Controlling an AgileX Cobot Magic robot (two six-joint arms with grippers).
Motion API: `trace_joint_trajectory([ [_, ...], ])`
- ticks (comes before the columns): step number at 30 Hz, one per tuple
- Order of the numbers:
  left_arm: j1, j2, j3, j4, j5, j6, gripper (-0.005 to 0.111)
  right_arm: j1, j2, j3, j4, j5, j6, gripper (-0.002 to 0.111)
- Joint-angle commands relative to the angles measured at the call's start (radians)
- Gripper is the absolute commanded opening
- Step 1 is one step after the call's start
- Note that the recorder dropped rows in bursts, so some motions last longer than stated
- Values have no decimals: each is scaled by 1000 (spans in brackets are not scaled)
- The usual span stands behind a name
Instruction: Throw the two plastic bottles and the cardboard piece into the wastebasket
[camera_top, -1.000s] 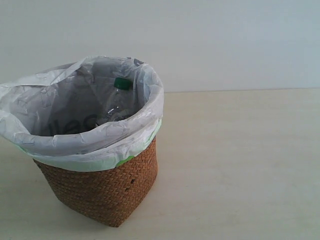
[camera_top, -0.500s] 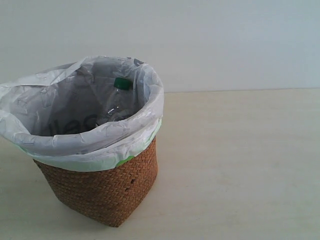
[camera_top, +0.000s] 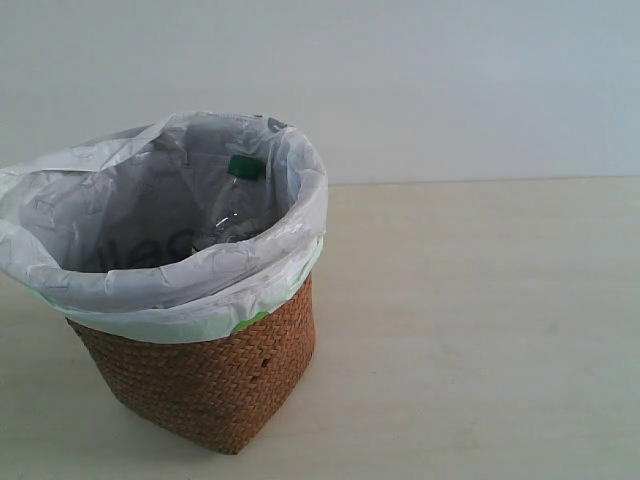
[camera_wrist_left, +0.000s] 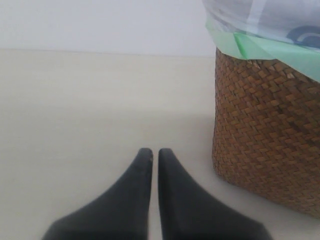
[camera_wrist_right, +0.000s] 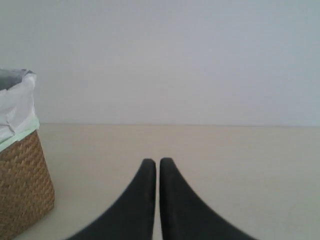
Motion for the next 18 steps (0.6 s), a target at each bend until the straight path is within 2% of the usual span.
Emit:
trace_joint_trajectory([
  [1, 3, -2, 4, 6, 1, 5, 4, -5, -5, 63, -8, -24, 124, 0],
  [5, 3, -2, 4, 6, 1, 5, 4, -5, -5, 118, -8, -52, 200, 0],
  [18, 3, -2, 4, 6, 1, 5, 4, -5, -5, 129, -10, -56, 179, 0],
])
